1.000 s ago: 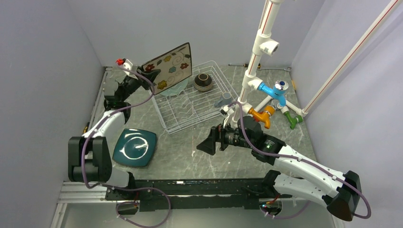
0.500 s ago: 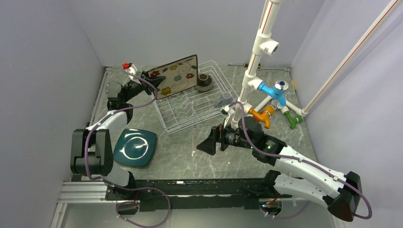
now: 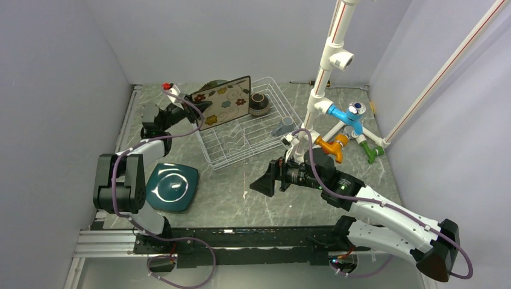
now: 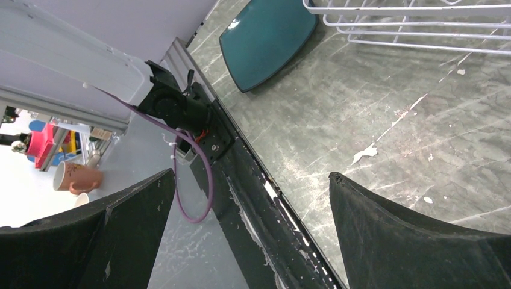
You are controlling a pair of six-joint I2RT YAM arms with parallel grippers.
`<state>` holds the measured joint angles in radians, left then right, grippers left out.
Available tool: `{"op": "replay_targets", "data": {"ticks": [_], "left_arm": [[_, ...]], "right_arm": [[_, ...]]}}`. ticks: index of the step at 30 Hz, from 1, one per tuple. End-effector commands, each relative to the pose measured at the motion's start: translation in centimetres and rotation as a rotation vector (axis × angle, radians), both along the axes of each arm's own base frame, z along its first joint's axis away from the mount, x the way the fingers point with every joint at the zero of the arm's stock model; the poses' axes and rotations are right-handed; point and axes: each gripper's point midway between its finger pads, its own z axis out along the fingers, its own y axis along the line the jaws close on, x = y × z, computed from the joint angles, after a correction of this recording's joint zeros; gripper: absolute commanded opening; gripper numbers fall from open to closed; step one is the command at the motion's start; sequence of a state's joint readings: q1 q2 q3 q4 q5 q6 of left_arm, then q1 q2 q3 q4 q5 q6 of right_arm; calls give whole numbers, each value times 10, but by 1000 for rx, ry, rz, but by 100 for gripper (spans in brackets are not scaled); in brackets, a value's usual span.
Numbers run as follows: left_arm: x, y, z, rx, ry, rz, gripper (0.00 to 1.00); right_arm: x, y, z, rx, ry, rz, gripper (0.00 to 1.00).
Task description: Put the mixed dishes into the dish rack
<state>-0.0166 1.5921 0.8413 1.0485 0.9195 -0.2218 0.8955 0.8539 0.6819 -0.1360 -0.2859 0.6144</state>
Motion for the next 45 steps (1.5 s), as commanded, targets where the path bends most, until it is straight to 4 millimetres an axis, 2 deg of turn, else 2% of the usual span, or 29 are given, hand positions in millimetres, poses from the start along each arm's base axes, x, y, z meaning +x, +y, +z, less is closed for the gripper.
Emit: {"op": "replay_targets", "data": {"ticks": [1, 10, 16, 34, 38, 45], "left_arm": [[-2, -1, 58, -7, -272, 22, 0], [6, -4, 45, 23, -245, 12, 0], [6, -6, 47, 29, -252, 9, 0], [-2, -17, 9, 14, -218, 72, 0], [1, -13, -6, 29, -205, 107, 0], [-1, -8, -10, 24, -205, 134, 0]], "right_arm": [[3, 2, 16, 31, -22, -11, 100], [1, -2, 13, 31, -21, -22, 100], [0, -3, 13, 32, -19, -23, 100], [0, -7, 10, 38, -19, -37, 100], [-1, -8, 10, 41, -20, -39, 100], [-2, -10, 9, 53, -19, -44, 100]]}}
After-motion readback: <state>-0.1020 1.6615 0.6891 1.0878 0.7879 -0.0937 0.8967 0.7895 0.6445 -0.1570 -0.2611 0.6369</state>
